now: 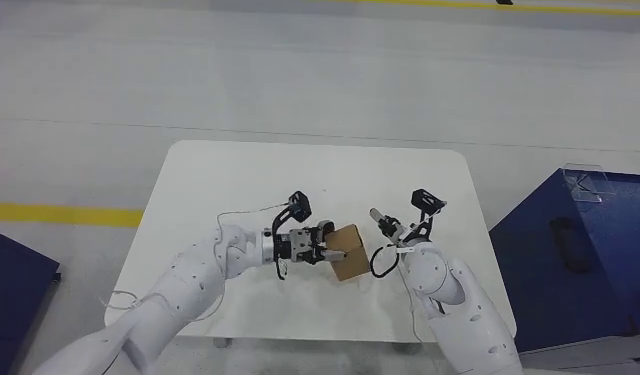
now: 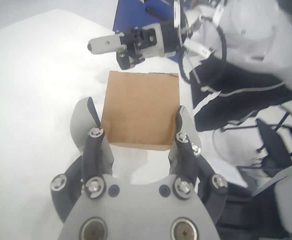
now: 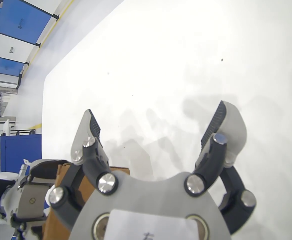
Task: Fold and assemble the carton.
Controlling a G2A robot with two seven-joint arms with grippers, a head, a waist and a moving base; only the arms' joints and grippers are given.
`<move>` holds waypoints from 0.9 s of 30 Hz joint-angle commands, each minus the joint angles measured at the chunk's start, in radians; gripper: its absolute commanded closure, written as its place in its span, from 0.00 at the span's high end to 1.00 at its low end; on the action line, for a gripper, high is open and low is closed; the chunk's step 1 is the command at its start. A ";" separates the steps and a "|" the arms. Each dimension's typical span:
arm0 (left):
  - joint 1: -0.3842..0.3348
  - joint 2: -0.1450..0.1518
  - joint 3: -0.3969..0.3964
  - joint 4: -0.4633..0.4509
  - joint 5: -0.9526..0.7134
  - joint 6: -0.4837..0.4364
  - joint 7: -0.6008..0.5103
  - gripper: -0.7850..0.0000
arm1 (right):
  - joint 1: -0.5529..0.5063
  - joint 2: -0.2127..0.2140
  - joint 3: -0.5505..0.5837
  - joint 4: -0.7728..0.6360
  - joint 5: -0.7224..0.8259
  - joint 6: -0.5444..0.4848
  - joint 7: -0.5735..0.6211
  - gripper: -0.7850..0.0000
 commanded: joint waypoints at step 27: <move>-0.124 -0.073 0.019 0.385 -0.703 0.102 -0.670 1.00 | 0.010 -0.025 -0.064 0.037 0.061 0.028 0.058 1.00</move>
